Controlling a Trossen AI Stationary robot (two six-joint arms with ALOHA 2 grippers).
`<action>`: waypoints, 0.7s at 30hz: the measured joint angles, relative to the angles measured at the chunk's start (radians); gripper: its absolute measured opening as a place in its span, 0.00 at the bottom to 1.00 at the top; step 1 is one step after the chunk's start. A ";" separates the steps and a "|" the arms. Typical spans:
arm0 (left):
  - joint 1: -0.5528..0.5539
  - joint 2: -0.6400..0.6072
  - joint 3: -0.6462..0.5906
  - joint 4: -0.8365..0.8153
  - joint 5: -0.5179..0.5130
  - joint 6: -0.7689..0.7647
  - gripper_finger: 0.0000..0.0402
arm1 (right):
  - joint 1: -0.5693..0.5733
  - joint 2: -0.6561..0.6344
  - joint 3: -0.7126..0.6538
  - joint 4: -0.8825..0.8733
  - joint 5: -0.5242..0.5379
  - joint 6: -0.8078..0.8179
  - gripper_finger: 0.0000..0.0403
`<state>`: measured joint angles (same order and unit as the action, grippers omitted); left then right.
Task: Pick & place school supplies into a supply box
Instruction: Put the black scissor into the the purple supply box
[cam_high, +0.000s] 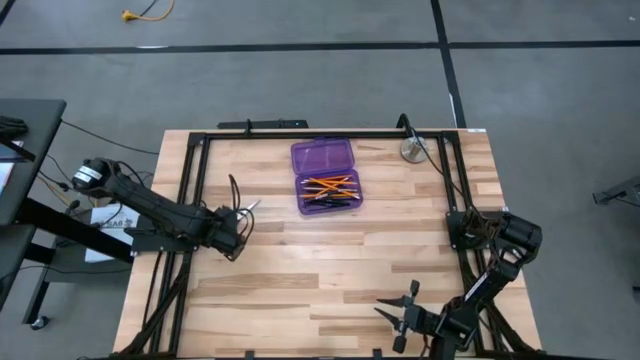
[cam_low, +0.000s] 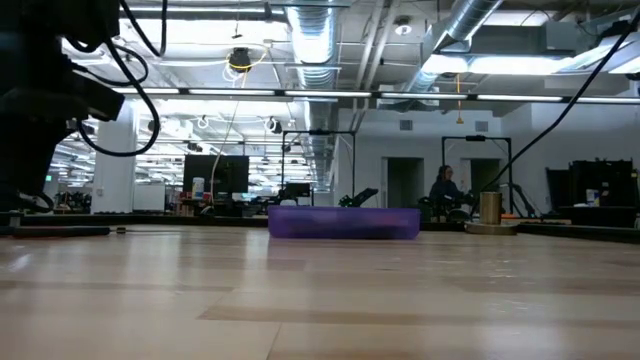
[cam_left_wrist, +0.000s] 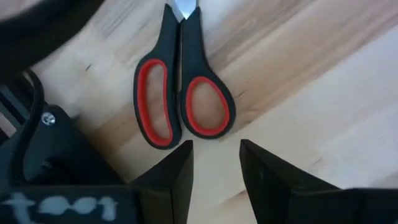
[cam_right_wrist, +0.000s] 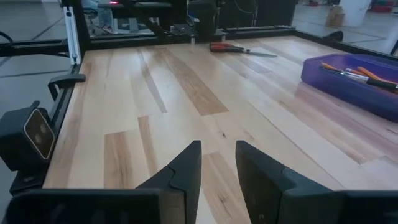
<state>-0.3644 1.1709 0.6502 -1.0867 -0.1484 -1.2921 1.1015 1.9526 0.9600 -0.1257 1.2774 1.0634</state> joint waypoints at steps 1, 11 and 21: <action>0.006 0.000 0.000 0.001 -0.005 0.001 0.30 | 0.000 0.000 0.000 0.000 0.000 0.000 0.23; 0.091 0.000 0.000 -0.013 -0.029 0.065 0.30 | 0.000 0.000 0.000 0.000 -0.005 0.001 0.23; 0.141 0.129 0.000 -0.002 -0.008 0.183 0.30 | 0.000 0.000 0.000 0.000 -0.020 0.000 0.23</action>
<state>-0.2239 1.2999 0.6498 -1.0892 -0.1562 -1.1094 1.1015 1.9526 0.9600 -0.1257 1.2573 1.0634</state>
